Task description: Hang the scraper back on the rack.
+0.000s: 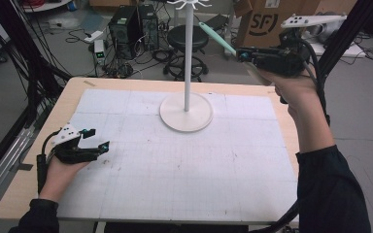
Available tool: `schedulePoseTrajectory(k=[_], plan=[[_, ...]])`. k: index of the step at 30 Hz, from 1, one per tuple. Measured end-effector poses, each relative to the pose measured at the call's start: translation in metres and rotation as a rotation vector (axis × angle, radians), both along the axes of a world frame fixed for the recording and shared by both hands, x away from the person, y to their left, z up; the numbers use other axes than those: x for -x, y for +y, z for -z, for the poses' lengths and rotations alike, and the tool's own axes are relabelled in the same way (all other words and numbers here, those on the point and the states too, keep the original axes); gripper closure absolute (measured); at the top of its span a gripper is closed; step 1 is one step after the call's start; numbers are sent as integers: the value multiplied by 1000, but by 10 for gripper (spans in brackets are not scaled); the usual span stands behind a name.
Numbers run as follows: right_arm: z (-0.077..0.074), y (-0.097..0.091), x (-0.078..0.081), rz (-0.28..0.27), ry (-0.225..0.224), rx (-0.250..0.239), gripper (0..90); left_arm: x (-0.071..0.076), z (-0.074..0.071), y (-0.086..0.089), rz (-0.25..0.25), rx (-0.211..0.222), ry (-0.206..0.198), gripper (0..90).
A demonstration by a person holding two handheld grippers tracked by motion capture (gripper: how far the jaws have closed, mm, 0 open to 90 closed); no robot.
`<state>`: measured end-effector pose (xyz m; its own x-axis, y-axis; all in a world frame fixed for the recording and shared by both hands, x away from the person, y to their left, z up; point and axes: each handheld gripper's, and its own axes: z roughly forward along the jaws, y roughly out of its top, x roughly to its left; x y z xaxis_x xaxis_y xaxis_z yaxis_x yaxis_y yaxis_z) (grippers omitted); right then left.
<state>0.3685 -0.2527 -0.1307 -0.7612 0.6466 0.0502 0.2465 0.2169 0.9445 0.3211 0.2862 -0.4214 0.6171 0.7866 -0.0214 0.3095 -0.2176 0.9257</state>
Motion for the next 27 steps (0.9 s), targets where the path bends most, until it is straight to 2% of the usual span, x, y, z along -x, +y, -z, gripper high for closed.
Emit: schedulePoseTrajectory(k=[10,19,27], plan=[[-17,10,-5,32,-20,6,812,0,1,-1,7,-7,1,236],[-18,18,-12,67,-34,17,812,-1,2,-2,12,-5,6,237],[-18,25,-14,71,-39,42,812,-1,2,-2,18,-13,11,239]])
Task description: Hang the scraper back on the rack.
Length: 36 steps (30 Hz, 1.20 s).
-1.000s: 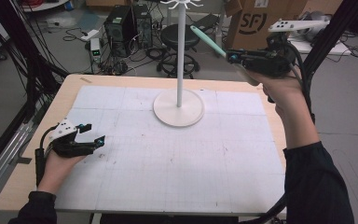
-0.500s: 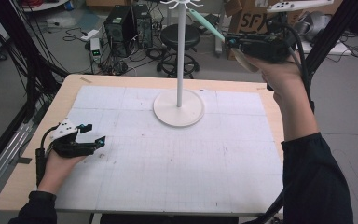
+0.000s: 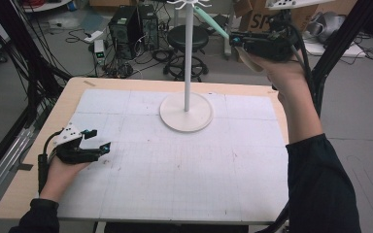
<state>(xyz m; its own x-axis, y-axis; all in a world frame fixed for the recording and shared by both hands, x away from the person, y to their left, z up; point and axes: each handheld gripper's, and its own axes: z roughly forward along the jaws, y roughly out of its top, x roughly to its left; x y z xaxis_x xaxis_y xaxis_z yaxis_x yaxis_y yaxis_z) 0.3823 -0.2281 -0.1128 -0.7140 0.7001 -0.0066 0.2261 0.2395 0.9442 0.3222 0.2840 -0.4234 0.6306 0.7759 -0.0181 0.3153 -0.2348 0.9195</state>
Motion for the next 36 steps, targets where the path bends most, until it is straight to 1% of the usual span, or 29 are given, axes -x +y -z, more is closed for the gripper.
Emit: schedulePoseTrajectory(k=[2,3,7,8,13,20,25,30,31,34,35,36], plan=[[0,1,0,5,4,10,812,0,0,0,-1,0,-1,240],[1,2,-1,6,-1,14,812,0,0,0,-1,2,-1,240],[1,4,-2,16,-5,20,812,0,0,0,4,-4,0,241],[2,4,-2,24,-4,31,812,0,0,0,5,-5,0,240],[2,4,-4,32,-5,35,812,0,1,-1,4,-5,2,242],[4,6,-6,42,6,49,811,0,1,-2,7,-9,2,243],[10,10,-11,52,16,58,810,0,1,-3,10,-10,3,243],[19,14,-18,53,31,66,789,0,1,-3,12,-16,5,243],[22,14,-19,54,26,69,753,0,1,-3,12,-17,5,243],[29,13,-20,37,14,53,635,1,1,-2,12,-19,7,243],[35,10,-19,29,3,54,563,1,1,-2,11,-18,5,243],[40,8,-18,19,-2,52,529,1,1,-2,12,-16,6,243]])
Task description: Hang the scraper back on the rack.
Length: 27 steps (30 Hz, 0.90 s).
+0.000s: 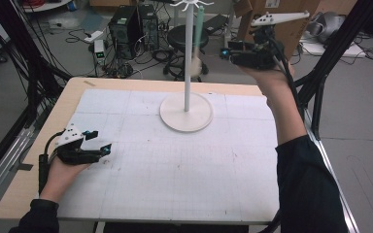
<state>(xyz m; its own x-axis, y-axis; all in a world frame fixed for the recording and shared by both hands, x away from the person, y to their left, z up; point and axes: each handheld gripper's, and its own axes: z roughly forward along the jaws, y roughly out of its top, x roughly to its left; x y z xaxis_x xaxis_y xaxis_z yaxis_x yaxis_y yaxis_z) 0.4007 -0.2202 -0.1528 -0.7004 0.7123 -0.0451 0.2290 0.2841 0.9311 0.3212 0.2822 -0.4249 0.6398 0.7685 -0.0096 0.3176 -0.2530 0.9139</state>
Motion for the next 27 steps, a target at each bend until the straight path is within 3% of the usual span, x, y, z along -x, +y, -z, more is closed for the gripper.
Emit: schedulePoseTrajectory(k=[2,4,6,7,9,12,17,18,20,24,27], plan=[[4,-2,1,-8,-1,0,500,0,0,1,0,0,0,243],[25,-12,6,-29,0,11,449,0,0,1,-3,0,-2,243],[33,-16,9,-36,0,10,421,0,-1,2,-3,1,-2,243],[49,-26,15,-49,3,4,404,0,-1,2,-6,2,-4,243],[56,-30,17,-52,4,2,387,0,-1,3,-9,1,-5,243],[85,-49,28,-59,8,-31,349,-1,-2,3,-14,-14,-10,243],[134,-75,44,-47,16,-69,304,-2,-2,4,-22,-17,-15,242],[153,-83,49,-30,21,-69,292,-3,-2,4,-23,-15,-13,242],[159,-86,51,-22,26,-69,284,-3,-2,5,-27,-16,-16,241],[201,-98,65,4,48,-73,268,-3,-3,8,-37,-6,-17,241],[214,-100,69,14,58,-65,264,-3,-4,11,-45,-2,-20,241]])
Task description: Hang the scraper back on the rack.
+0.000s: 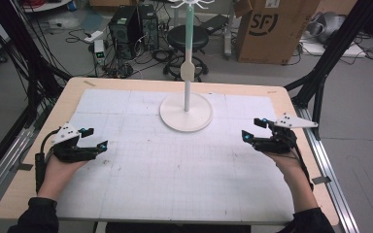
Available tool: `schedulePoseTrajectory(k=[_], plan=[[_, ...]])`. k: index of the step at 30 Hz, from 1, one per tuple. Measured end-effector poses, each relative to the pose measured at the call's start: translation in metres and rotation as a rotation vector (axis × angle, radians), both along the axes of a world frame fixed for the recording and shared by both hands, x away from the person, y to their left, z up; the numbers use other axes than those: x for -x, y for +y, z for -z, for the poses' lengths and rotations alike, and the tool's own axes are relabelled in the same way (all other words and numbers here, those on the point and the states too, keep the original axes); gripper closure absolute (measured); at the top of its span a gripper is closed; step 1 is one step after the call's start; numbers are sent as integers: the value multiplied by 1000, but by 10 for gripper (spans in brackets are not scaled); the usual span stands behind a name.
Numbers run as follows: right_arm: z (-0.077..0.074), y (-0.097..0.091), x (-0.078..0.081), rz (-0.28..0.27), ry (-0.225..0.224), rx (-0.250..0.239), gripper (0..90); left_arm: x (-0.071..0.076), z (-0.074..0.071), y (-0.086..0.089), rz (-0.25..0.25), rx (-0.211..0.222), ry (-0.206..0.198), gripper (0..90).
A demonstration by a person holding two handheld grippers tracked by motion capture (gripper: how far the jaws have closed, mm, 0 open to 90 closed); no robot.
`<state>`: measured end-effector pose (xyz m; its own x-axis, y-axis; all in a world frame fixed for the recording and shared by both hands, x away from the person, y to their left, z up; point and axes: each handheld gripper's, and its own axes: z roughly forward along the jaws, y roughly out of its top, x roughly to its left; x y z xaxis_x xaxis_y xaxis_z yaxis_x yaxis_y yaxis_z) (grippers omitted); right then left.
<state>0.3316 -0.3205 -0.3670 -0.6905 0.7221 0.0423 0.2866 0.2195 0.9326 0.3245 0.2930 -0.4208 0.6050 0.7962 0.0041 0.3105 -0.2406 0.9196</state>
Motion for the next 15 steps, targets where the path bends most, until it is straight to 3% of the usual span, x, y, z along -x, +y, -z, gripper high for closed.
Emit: schedulePoseTrajectory(k=[4,6,8,15], plan=[[16,-1,2,13,28,32,258,0,1,3,-7,-8,1,241],[20,-2,1,17,17,37,256,-1,2,3,-7,-14,5,241],[25,-1,-2,24,42,43,241,-1,2,4,-7,-24,7,240],[35,-2,-5,31,67,53,232,-2,4,1,-2,-37,10,238]])
